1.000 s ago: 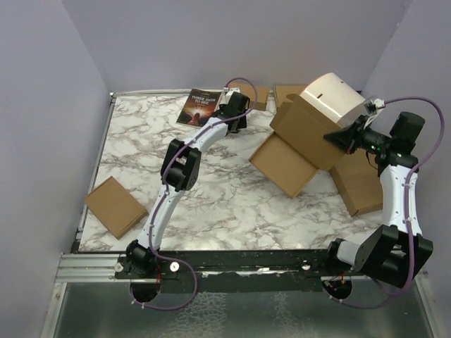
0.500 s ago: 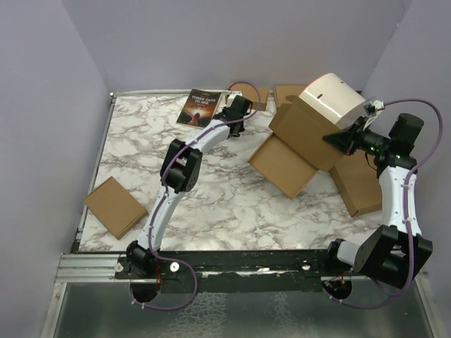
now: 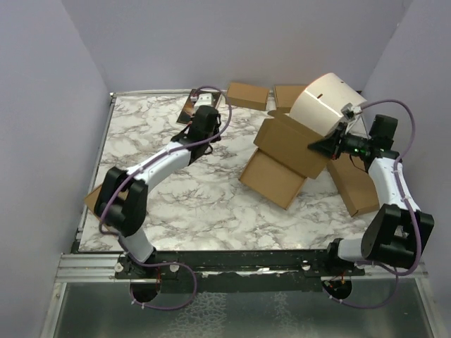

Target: Fold the paper box

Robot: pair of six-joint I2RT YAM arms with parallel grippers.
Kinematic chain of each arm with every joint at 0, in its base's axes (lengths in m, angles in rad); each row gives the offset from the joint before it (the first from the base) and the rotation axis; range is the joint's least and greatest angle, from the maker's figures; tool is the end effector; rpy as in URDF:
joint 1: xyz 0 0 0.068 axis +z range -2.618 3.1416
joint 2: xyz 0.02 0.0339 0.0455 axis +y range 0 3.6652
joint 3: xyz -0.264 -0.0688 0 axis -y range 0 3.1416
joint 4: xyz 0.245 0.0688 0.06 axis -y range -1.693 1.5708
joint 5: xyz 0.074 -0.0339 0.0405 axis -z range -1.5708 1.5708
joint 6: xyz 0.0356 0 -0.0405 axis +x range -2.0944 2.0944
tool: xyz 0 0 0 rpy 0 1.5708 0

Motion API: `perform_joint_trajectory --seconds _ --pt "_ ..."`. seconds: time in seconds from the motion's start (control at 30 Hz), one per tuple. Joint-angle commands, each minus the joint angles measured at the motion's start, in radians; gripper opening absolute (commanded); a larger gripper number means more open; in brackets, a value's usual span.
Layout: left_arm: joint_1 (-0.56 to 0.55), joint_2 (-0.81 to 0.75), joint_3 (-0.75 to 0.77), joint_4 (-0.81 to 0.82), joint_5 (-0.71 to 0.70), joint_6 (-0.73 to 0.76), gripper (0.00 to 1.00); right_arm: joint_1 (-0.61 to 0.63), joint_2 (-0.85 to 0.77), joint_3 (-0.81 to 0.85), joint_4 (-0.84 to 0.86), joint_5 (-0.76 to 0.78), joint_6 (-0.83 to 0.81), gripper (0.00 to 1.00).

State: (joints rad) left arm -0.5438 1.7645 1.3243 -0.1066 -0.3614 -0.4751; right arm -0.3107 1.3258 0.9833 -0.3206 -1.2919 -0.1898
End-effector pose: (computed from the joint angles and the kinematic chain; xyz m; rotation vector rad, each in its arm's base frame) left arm 0.3571 -0.2012 0.2667 -0.1418 2.0826 -0.2379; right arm 0.2703 -0.0509 0.2923 -0.5385 1.7921 1.0705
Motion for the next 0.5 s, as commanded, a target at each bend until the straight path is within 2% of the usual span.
perform_joint_trajectory --seconds 0.0,0.3,0.4,0.47 --pt "-0.002 -0.228 -0.264 0.133 0.134 -0.04 0.04 0.103 0.058 0.019 -0.025 0.036 -0.076 0.01" --pt "-0.009 -0.7 -0.664 0.3 0.449 -0.088 0.02 0.29 0.248 0.135 -0.027 0.075 -0.108 0.01" --pt "-0.049 -0.734 -0.73 0.381 0.561 -0.129 0.01 0.332 0.328 0.183 -0.048 0.062 -0.114 0.01" --pt "-0.114 -0.714 -0.746 0.405 0.576 -0.133 0.01 0.348 0.367 0.207 -0.084 0.061 -0.141 0.01"
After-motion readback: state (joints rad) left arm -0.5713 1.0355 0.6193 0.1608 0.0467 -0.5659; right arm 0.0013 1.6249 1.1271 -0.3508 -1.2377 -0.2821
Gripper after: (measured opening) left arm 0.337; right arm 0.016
